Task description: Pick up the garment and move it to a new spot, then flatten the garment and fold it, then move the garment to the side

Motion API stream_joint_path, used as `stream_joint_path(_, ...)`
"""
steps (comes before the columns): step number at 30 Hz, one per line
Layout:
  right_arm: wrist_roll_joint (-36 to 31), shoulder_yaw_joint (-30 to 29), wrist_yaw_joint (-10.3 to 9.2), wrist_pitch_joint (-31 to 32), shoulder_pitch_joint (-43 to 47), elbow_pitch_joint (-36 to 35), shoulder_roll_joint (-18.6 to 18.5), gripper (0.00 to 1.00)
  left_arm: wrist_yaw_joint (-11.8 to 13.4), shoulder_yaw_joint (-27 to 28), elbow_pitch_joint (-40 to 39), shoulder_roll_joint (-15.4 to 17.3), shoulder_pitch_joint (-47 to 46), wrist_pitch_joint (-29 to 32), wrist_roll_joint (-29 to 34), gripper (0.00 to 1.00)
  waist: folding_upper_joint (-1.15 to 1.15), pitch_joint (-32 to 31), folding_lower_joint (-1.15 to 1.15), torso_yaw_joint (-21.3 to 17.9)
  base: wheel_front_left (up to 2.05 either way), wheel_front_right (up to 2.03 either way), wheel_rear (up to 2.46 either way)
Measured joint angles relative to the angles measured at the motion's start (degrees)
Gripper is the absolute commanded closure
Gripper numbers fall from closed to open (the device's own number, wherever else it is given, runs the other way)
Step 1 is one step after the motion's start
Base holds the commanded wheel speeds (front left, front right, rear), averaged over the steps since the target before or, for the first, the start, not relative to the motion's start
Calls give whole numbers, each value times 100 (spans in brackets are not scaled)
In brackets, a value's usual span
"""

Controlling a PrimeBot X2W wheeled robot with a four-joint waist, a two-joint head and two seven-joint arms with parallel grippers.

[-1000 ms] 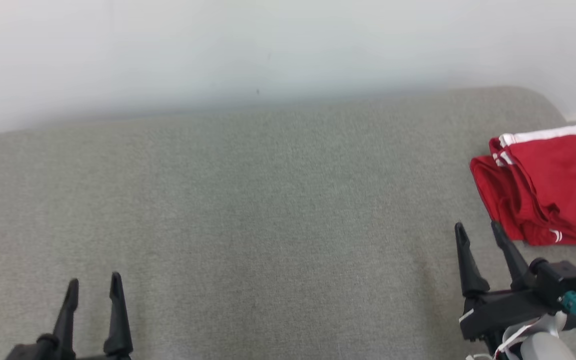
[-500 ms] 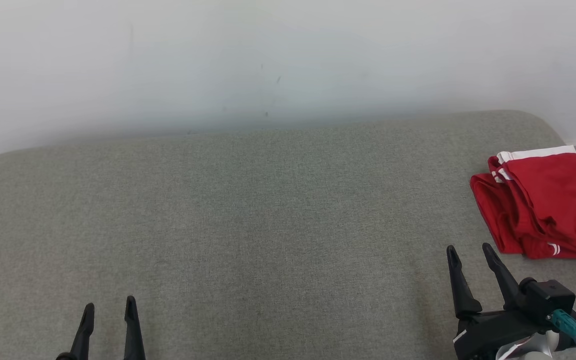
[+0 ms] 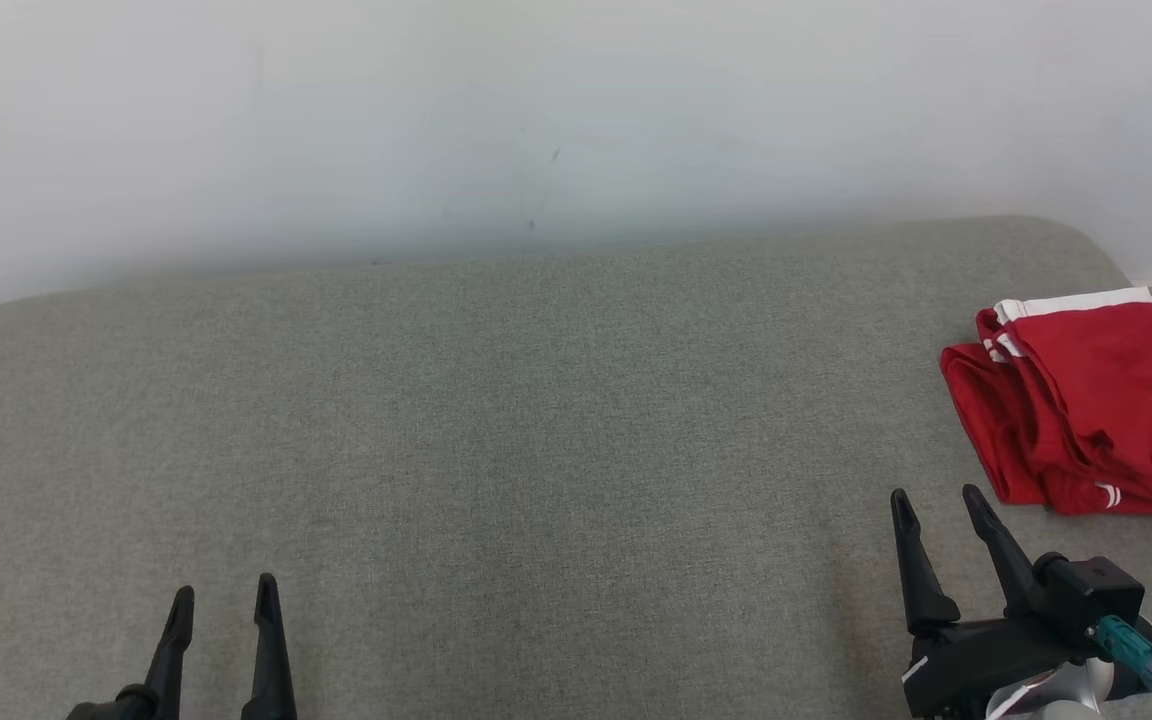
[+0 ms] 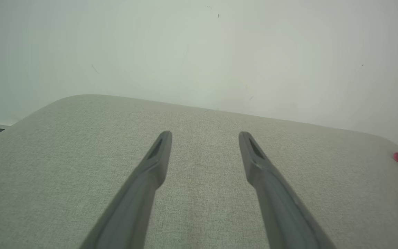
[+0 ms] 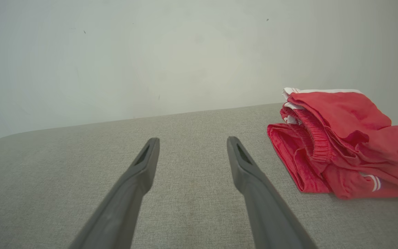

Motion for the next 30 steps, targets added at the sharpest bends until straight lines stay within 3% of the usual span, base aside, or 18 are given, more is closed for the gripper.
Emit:
stream_joint_path(19, 7, 116, 0, -3, -50, -2, 26, 0, -85, 57, 98, 0, -74, 0, 48, 0, 0, 38, 0, -6, 0, 0, 0)
stream_joint_path(20, 7, 119, 1, 2, -32, 34, 35, 100, -85, 52, 142, -5, -55, 1, 37, 100, 0, 39, 0, -6, 0, 0, 0)
stream_joint_path(25, 8, 144, 0, 19, 225, 277, 93, 100, -85, 38, 419, -41, 75, 35, -10, 100, 0, 39, 0, -5, 0, 0, 0)
stream_joint_path(30, 449, 69, 1, 167, 281, 272, 135, 100, -104, 65, 508, -47, 77, 204, -466, 100, 0, 38, 0, 5, 0, 0, 0)
